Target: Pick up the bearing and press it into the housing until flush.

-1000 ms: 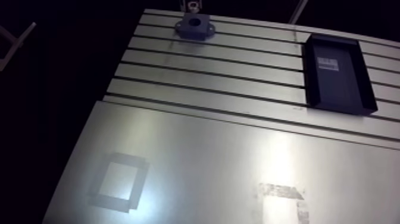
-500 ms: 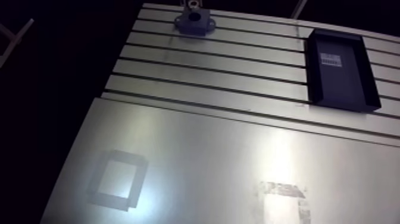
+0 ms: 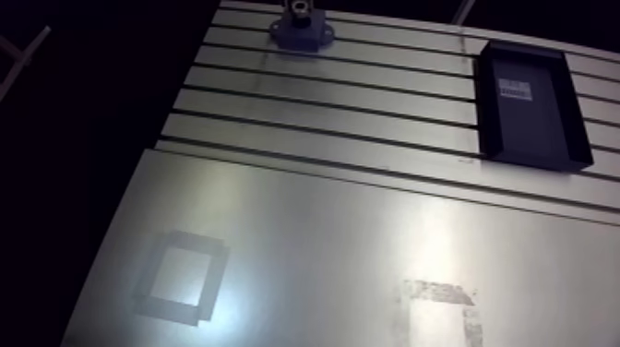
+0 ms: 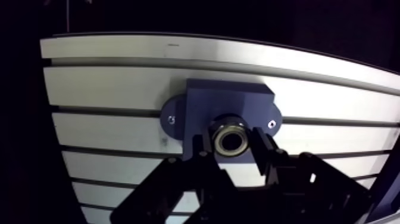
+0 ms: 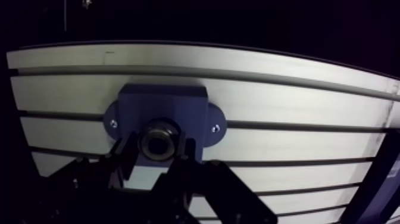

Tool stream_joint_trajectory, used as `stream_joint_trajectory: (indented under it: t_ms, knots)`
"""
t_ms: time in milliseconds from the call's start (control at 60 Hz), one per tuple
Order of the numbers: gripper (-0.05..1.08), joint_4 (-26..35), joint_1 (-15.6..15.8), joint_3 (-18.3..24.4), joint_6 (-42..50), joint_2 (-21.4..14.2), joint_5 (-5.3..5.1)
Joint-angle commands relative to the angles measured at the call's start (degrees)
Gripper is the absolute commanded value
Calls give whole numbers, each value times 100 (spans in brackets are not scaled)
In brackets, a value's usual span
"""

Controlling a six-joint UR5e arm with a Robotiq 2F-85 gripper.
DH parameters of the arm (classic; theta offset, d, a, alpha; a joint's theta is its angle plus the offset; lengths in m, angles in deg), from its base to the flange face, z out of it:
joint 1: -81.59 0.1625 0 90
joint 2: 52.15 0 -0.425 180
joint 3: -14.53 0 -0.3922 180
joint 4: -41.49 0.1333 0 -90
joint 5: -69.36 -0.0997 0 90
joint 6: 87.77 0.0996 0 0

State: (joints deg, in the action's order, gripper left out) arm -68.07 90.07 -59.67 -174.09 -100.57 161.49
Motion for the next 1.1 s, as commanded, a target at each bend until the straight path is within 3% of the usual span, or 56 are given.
stream_joint_trajectory:
  t_ms: [17, 1100]
  knots:
    - [63, 0, -4, -10, 5, 14, 3]
    - [63, 0, 5, -63, -2, 31, 3]
